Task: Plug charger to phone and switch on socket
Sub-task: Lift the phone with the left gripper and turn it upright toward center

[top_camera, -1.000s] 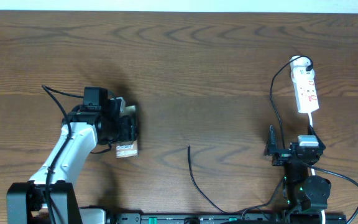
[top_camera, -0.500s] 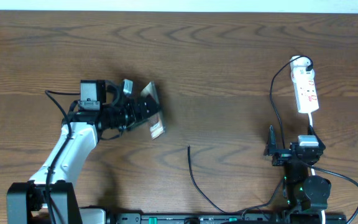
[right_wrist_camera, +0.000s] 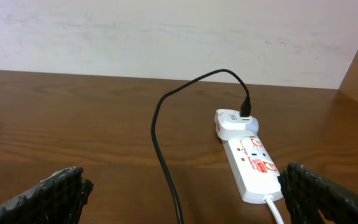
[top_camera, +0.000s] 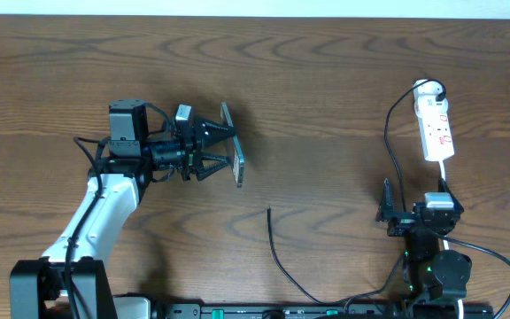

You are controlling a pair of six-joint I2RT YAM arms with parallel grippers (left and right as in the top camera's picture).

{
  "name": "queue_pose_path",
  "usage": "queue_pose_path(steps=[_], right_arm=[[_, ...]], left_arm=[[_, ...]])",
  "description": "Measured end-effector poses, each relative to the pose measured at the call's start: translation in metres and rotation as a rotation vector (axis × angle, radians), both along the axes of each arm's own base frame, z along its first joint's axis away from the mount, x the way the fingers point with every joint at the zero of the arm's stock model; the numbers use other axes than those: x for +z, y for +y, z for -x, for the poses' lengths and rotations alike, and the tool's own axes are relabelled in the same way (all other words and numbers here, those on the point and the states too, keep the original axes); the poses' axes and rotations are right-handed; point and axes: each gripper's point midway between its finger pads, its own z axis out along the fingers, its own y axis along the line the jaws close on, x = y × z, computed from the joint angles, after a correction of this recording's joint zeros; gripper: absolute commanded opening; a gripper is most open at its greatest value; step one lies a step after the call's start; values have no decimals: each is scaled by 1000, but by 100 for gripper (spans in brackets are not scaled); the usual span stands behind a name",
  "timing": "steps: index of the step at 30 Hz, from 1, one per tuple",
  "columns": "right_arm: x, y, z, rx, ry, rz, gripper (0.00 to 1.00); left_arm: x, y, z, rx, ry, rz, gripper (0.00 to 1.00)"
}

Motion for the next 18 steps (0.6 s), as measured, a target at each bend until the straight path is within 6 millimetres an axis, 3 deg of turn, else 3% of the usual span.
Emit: queue_pose_path(steps=[18], right_arm=[[0, 0, 0, 0, 0, 0, 99]], left_arm=[[13, -6, 12, 22, 436, 171, 7]])
